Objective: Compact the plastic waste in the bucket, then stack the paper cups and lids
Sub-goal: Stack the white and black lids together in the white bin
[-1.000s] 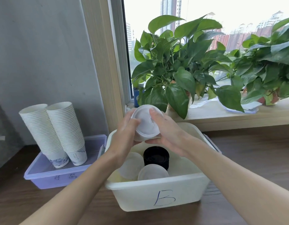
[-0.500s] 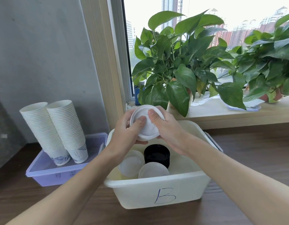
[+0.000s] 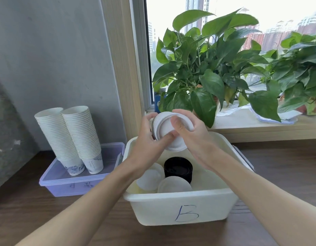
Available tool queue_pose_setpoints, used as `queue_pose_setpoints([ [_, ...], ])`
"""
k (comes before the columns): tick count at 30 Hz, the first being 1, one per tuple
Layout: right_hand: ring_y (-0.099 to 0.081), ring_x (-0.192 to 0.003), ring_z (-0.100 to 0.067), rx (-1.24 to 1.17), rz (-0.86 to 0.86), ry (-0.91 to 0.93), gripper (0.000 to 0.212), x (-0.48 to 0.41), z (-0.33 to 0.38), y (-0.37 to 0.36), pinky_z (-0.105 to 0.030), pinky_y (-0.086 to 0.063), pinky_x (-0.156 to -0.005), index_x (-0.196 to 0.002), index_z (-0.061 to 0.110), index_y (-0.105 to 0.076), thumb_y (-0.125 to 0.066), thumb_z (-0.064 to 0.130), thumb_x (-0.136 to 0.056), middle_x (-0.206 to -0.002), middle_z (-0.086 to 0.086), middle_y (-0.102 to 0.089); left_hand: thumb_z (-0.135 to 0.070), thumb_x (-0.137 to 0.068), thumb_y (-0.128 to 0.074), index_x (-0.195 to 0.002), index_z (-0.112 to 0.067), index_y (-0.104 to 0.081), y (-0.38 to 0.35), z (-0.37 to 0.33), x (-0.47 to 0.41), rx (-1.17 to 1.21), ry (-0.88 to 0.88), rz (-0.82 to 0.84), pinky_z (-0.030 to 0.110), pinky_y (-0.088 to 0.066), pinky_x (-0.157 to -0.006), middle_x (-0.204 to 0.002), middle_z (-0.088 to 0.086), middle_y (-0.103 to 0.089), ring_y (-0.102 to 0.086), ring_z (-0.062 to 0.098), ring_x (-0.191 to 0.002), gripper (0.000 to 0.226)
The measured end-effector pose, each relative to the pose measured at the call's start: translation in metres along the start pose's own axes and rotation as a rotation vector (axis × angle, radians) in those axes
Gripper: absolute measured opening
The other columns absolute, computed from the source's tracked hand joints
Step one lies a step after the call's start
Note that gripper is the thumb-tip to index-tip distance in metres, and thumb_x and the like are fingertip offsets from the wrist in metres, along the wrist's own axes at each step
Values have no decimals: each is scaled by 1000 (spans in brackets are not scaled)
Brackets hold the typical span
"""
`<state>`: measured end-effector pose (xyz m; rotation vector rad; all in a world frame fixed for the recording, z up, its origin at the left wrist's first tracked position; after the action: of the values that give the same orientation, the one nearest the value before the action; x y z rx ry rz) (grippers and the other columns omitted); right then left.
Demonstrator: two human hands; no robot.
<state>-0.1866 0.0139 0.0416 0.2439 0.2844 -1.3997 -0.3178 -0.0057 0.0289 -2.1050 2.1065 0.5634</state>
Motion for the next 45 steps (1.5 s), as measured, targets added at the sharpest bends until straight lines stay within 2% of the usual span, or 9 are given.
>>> queue_pose_setpoints([
  [7,-57,-92,14,111,35,127,45,2,10,-1,-5,-44,-78,-124,20,-59,-67,37,-83,-102,23,-61,-37,-79,-75,-142,-25,-46,4,0,-1,-6,-70,-1,32,-54,-96,-128,-4,-66,-64,11,-114,71],
  [11,-59,-92,7,189,10,183,37,2,12,-1,-9,-44,-79,-117,21,-59,-65,41,-86,-93,29,-62,-33,-79,-74,-142,-20,-48,5,-4,-1,-1,-114,0,34,-54,-97,-127,1,-66,-65,14,-114,69],
  [16,-61,-97,-8,186,2,193,34,2,10,0,-20,-49,-83,-110,28,-58,-64,45,-81,-97,15,-65,-30,-81,-74,-141,-16,-49,5,-7,0,-3,-135,-1,23,-53,-88,-126,1,-66,-66,10,-110,67],
  [23,-55,-103,10,228,143,203,48,2,15,-1,-8,-42,-87,-122,14,-59,-77,9,-78,-112,18,-62,-42,-77,-75,-146,-26,-44,3,-2,-1,-134,-164,34,38,-48,-106,-139,-5,-57,-57,12,-125,77],
  [26,-59,-103,1,136,29,200,47,1,15,3,-14,-47,-86,-122,18,-58,-78,22,-79,-116,7,-63,-43,-80,-74,-152,-26,-34,0,-3,-1,-73,-116,40,28,-47,-105,-138,-17,-55,-55,3,-126,84],
  [31,-60,-103,1,77,68,146,61,2,14,1,-17,-50,-85,-126,21,-54,-79,31,-72,-118,8,-61,-47,-76,-76,-140,-25,-48,3,-3,-3,23,-84,19,37,-55,-96,-125,-1,-67,-65,17,-114,73],
  [37,-59,-89,5,122,-20,244,38,2,21,3,-8,-45,-75,-116,10,-59,-68,29,-83,-106,0,-65,-26,-82,-75,-135,-16,-55,3,-7,-2,35,-112,24,31,-56,-90,-119,6,-69,-67,24,-107,57],
  [42,-57,-81,2,175,-4,260,21,2,20,2,-10,-45,-71,-98,28,-56,-66,39,-83,-91,8,-63,-25,-82,-75,-133,-16,-58,4,-7,-2,33,-118,37,37,-56,-93,-119,8,-70,-67,26,-108,55],
  [45,-57,-79,1,177,-13,263,24,2,19,2,-12,-46,-69,-96,28,-55,-66,43,-81,-87,8,-63,-24,-83,-74,-132,-16,-59,4,-9,-2,43,-122,35,36,-56,-92,-118,8,-70,-67,26,-108,52],
])
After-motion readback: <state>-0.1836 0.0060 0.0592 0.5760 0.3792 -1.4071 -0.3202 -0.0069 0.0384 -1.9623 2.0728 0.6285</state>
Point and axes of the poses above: each hand's wrist, its own x-axis away from the middle knuckle, its own y-axis out of the back of the hand, z = x × y, the point moved 7 cm from there along -x, towards the middle knuckle
